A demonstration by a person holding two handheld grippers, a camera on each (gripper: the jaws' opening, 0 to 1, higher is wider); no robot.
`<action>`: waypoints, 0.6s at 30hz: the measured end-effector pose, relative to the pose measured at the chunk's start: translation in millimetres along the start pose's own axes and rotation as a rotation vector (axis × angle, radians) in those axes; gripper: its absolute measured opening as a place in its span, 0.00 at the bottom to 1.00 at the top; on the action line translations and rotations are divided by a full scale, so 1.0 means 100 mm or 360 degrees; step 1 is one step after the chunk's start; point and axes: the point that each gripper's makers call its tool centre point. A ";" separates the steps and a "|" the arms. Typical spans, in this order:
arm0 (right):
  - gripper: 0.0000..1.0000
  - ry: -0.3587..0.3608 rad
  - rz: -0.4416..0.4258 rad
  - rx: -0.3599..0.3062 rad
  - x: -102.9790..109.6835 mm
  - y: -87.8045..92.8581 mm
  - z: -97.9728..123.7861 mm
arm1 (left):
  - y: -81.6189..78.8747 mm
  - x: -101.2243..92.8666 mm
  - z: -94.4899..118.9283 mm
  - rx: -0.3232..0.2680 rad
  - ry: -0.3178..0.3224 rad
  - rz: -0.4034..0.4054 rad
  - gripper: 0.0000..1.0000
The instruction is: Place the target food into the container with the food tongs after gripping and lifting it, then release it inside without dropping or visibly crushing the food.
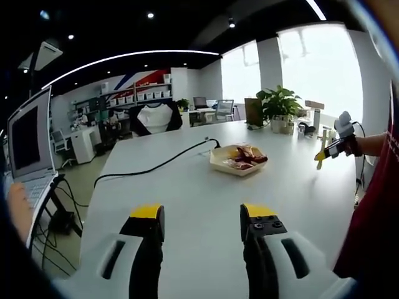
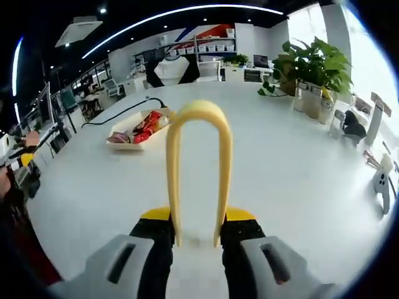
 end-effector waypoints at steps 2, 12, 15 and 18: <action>0.26 -0.0006 0.0011 0.0001 0.04 0.02 -0.20 | 0.01 0.02 0.04 0.0024 -0.0017 -0.0022 0.52; 0.31 0.0071 0.0179 -0.0189 0.01 -0.06 -0.90 | 0.04 0.19 0.27 0.0127 -0.0134 -0.0063 0.52; 0.38 -0.0034 0.0114 -0.0310 0.13 -0.31 -0.69 | 0.00 0.21 0.21 0.0114 -0.0135 -0.0062 0.52; 0.40 -0.0087 0.0045 -0.0573 0.13 -0.74 -0.21 | -0.08 0.19 0.06 0.0059 -0.0099 -0.0056 0.52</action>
Point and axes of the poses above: the point that each gripper's makers call its tool centre point, and the gripper's own axes: z roughly backward along the fingers, x roughly to its left, y roughly out of its underside, and after that the axes turned 15 degrees about -x, right-handed
